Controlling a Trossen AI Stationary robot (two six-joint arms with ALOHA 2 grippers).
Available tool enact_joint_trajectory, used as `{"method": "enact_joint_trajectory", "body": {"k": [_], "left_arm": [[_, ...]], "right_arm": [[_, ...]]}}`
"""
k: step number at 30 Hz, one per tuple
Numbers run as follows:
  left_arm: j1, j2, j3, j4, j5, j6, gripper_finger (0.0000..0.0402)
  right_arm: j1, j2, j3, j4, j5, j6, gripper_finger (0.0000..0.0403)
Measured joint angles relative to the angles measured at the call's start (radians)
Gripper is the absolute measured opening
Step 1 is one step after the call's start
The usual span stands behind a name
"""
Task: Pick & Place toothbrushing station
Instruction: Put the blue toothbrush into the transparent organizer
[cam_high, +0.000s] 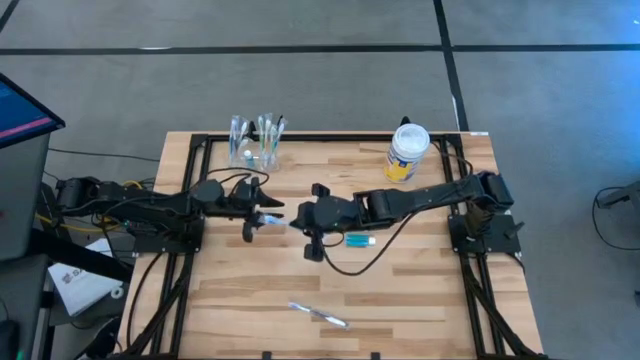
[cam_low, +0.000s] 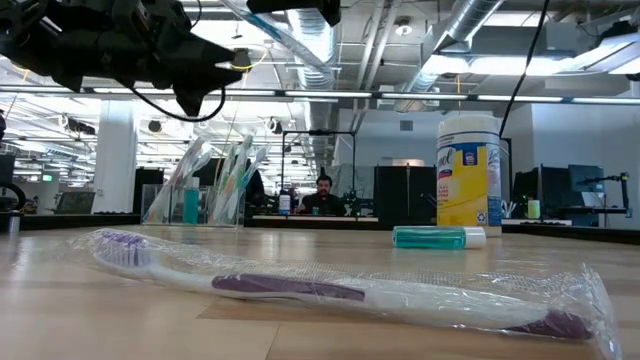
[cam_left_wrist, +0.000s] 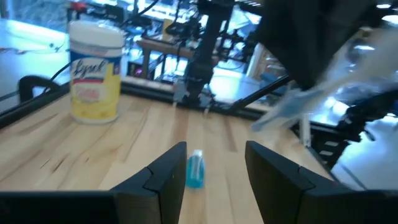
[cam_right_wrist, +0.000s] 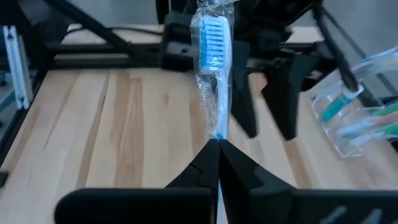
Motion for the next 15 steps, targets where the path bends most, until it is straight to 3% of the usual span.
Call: {"method": "enact_joint_trajectory", "body": {"k": [15], "left_arm": [[-0.001, 0.0, 0.0, 0.226, 0.072, 0.104, 0.0159]], "right_arm": [[-0.043, -0.042, 0.0, 0.151, -0.019, -0.063, 0.0]]}}
